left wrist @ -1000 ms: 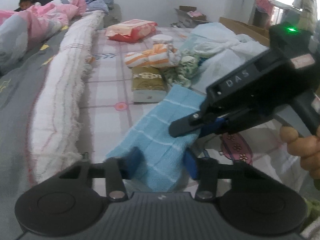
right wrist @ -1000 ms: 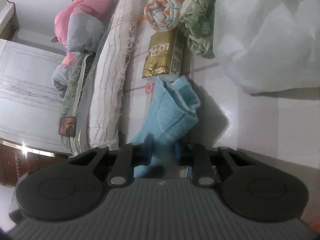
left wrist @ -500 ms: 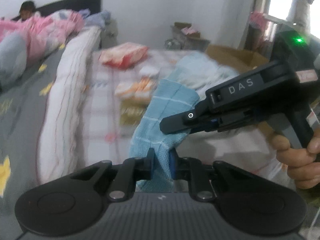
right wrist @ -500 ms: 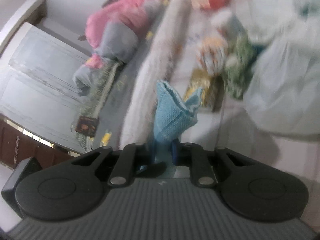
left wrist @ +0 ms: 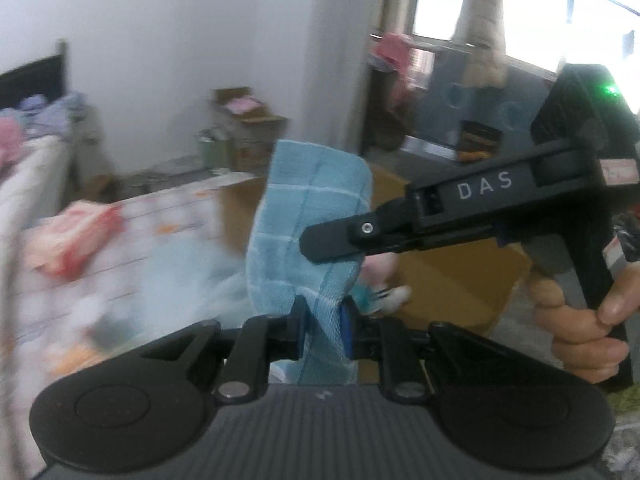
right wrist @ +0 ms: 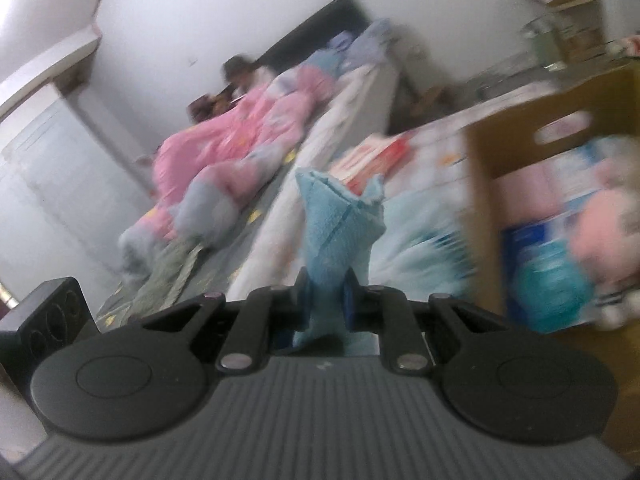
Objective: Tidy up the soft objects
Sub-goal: 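Lower the towel into the cardboard box and open the right tool, then move the right tool to the white yogurt cup and close on it, then lift the yogurt cup with the right tool and turn it upright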
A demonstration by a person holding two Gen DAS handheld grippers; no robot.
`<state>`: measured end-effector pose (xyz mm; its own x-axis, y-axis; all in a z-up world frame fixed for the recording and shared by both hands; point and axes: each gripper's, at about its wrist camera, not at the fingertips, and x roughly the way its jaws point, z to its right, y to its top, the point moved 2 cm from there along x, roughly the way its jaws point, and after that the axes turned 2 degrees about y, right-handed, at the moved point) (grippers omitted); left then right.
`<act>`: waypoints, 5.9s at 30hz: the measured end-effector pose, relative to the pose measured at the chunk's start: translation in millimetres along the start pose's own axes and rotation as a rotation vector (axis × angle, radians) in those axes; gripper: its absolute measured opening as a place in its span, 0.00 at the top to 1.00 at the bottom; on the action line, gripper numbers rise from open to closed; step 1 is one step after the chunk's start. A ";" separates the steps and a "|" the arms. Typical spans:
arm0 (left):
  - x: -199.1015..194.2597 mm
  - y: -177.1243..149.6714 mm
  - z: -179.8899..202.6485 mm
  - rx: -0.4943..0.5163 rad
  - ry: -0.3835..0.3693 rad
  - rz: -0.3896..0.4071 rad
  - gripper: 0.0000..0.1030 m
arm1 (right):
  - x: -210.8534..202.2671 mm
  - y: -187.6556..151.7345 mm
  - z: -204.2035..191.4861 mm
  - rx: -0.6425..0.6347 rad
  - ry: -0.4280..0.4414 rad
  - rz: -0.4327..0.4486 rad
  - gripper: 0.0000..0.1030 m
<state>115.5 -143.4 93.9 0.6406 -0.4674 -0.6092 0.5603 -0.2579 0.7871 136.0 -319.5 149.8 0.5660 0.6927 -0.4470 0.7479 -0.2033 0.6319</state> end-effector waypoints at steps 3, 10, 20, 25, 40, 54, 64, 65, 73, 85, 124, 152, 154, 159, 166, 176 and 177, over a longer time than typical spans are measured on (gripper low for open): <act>42.1 21.6 29.3 0.018 -0.066 -0.044 0.74 | -24.6 17.4 41.4 0.039 -0.062 0.005 0.87; 118.7 36.9 65.0 0.001 -0.159 -0.143 0.48 | -46.0 40.2 150.3 0.160 -0.184 -0.100 0.87; 115.3 35.7 19.5 -0.071 -0.098 -0.117 0.41 | 3.1 41.4 213.8 0.002 -0.470 -0.331 0.87; 92.2 35.2 2.3 -0.109 -0.068 -0.082 0.36 | 31.6 49.6 203.5 -0.300 -0.690 -0.395 0.86; 27.7 13.2 -35.7 -0.157 0.008 0.007 0.19 | 58.9 38.8 197.5 -0.576 -0.950 -0.307 0.40; -41.3 -50.3 -84.6 -0.246 0.153 0.052 0.09 | -33.9 8.7 69.6 -0.079 -0.433 0.053 0.34; -89.7 -111.6 -121.3 -0.339 0.300 0.064 0.02 | 6.5 -52.6 -23.1 -0.092 -0.193 0.044 0.34; -91.9 -115.8 -124.5 -0.347 0.318 0.062 0.02 | 13.1 -56.2 -31.9 -0.107 -0.181 0.035 0.34; -90.8 -133.0 -135.7 -0.331 0.428 0.061 0.02 | 70.0 -67.0 -76.7 -0.152 -0.091 -0.063 0.34; -61.1 -119.2 -170.3 -0.316 0.472 0.063 0.04 | 154.5 -57.9 -89.9 -0.172 -0.068 -0.171 0.34; -38.6 -83.4 -227.0 -0.414 0.331 0.096 0.31 | 262.7 27.6 -74.0 -0.183 -0.104 -0.180 0.52; -105.6 -220.5 -157.8 -0.500 0.344 -0.037 0.39 | 238.8 -150.7 -72.4 0.192 0.117 -0.559 0.47; -103.8 -218.6 -154.4 -0.478 0.345 -0.036 0.39 | 232.9 -147.8 -67.0 0.170 0.079 -0.536 0.47; -100.3 -218.0 -150.6 -0.441 0.359 -0.044 0.39 | 219.8 -144.3 -56.9 0.102 0.005 -0.489 0.47; -98.2 -219.5 -149.8 -0.417 0.379 -0.046 0.39 | 208.2 -138.1 -57.1 0.094 0.027 -0.451 0.47; -107.1 -234.6 -154.6 -0.423 0.412 -0.054 0.40 | 221.1 -137.1 -128.6 -0.263 -0.010 -0.505 0.13; -108.3 -236.5 -156.0 -0.430 0.415 -0.055 0.40 | 224.9 -140.0 -135.2 -0.311 -0.015 -0.524 0.11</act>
<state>-4.5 100.1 -41.4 0.7077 -0.0711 -0.7029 0.7051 0.1337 0.6963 111.6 -41.7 46.4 0.1570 0.6356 -0.7559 0.7934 0.3747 0.4798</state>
